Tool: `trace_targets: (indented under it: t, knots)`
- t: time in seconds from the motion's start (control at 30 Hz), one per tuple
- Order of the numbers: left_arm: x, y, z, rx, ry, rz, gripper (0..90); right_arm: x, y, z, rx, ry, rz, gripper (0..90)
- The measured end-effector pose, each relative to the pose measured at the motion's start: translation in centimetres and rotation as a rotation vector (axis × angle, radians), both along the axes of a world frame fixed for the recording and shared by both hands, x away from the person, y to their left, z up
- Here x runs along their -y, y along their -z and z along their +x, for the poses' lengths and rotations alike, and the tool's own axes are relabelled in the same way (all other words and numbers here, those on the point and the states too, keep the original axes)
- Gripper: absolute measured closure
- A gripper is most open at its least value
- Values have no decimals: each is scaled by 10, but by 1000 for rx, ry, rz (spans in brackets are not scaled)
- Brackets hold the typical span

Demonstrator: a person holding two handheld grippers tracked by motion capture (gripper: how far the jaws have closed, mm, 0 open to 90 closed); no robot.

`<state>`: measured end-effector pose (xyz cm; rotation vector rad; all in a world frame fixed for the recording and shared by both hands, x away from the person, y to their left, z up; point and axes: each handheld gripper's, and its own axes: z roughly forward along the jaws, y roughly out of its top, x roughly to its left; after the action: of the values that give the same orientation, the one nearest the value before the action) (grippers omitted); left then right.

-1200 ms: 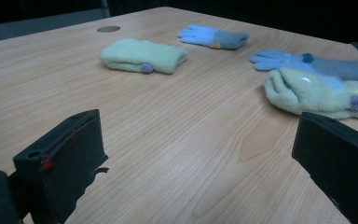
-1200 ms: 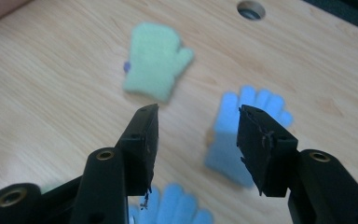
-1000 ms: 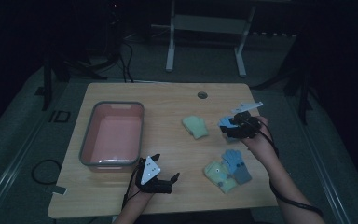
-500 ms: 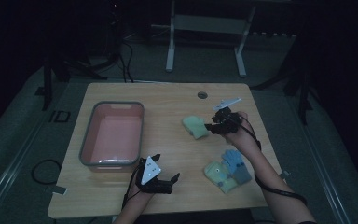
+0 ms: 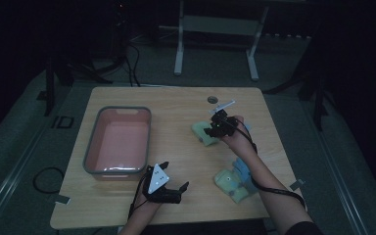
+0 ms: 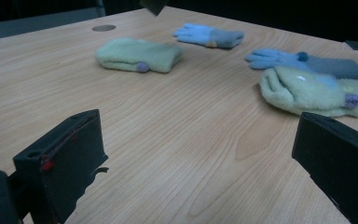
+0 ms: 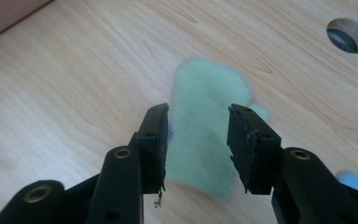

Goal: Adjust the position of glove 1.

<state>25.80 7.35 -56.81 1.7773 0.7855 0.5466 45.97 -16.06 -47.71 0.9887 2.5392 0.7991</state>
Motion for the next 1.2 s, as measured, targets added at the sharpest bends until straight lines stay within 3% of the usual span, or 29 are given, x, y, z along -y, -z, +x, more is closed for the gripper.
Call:
trace_targets:
  t: [0.37,0.57,0.63,0.73,0.87,1.07,1.2]
  knots:
    - [-1,0,0,-5,2,-10,26,-8,26,24,-9,55,-31,566]
    - [-1,0,1,-6,4,-13,26,-10,45,31,-46,60,-57,569]
    - [-1,0,1,-7,5,-12,26,-9,54,34,-77,60,-74,561]
    - [-1,0,1,-6,5,-8,26,-6,56,37,-105,68,-45,558]
    - [-1,0,1,-7,3,-7,26,-5,56,37,-109,65,-42,590]
    - [0,0,0,-8,1,-7,26,-11,56,30,-72,58,-67,790]
    - [0,0,0,-9,-1,-8,26,-13,51,27,-74,77,-64,833]
